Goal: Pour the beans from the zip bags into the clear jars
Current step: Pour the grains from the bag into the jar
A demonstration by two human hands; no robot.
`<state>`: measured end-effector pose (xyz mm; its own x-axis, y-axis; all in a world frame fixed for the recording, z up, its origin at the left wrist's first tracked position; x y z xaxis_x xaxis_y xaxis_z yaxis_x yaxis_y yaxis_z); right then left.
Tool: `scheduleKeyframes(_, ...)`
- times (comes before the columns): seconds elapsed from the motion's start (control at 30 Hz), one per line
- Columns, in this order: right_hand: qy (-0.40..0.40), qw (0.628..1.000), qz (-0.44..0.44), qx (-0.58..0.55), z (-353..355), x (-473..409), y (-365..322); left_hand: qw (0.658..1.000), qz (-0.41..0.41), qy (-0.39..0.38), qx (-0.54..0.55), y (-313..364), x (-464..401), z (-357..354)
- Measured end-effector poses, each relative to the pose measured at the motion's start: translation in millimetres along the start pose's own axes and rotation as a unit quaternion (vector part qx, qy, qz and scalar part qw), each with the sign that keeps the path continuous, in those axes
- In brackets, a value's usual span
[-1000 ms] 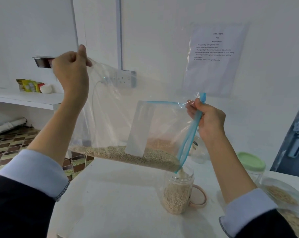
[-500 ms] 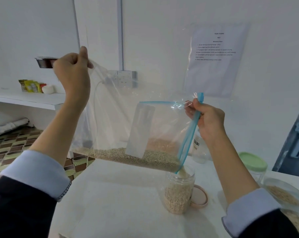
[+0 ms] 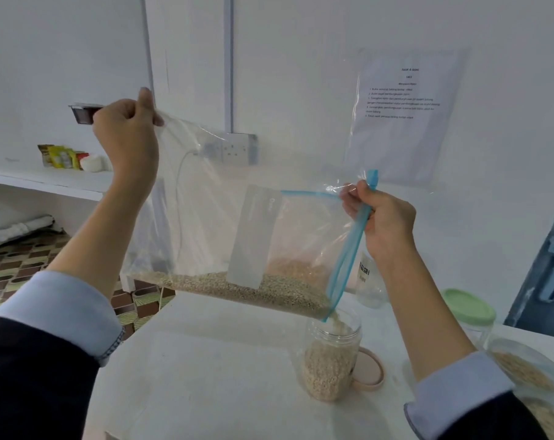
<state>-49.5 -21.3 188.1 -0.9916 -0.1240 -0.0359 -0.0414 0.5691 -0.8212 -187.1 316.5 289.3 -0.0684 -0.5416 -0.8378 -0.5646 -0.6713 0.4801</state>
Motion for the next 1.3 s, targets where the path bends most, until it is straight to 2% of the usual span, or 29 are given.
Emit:
scheduleKeyframes(0.3,0.008,1.0,0.013,-0.008,3,7,0,1.0,-0.011,0.005,-0.01,3,-1,-9)
scheduleKeyframes(0.6,0.015,1.0,0.019,0.02,8,7,0,1.0,-0.015,-0.024,-0.005,3,2,-21)
scheduleKeyframes(0.7,0.024,0.999,0.023,-0.003,11,7,-1,1.0,-0.019,-0.005,0.008,2,2,-19)
scheduleKeyframes(0.8,0.017,1.0,0.023,0.007,11,6,-1,0.999,-0.011,-0.034,0.022,0,4,-26)
scheduleKeyframes(0.9,0.019,1.0,0.014,-0.01,12,5,2,0.998,-0.006,-0.016,0.06,-3,2,-23)
scheduleKeyframes(1.2,0.006,0.999,-0.005,-0.04,15,-1,6,0.998,-0.007,-0.024,0.059,-5,3,-25)
scheduleKeyframes(1.3,0.005,0.999,-0.003,-0.04,15,0,5,0.998,-0.005,-0.003,0.062,-9,3,-20)
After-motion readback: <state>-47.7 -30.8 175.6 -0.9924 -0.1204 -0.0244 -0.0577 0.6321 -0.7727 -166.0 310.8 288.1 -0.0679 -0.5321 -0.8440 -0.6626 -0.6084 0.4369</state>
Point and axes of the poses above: each hand's wrist, its own x-axis away from the middle knuckle, its own z-axis out of the back of the hand, y = z × x, the point moved 7 cm from there along -x, towards the middle knuckle, and after that the axes turned 13 degrees about -z, right-handed, at the moved point
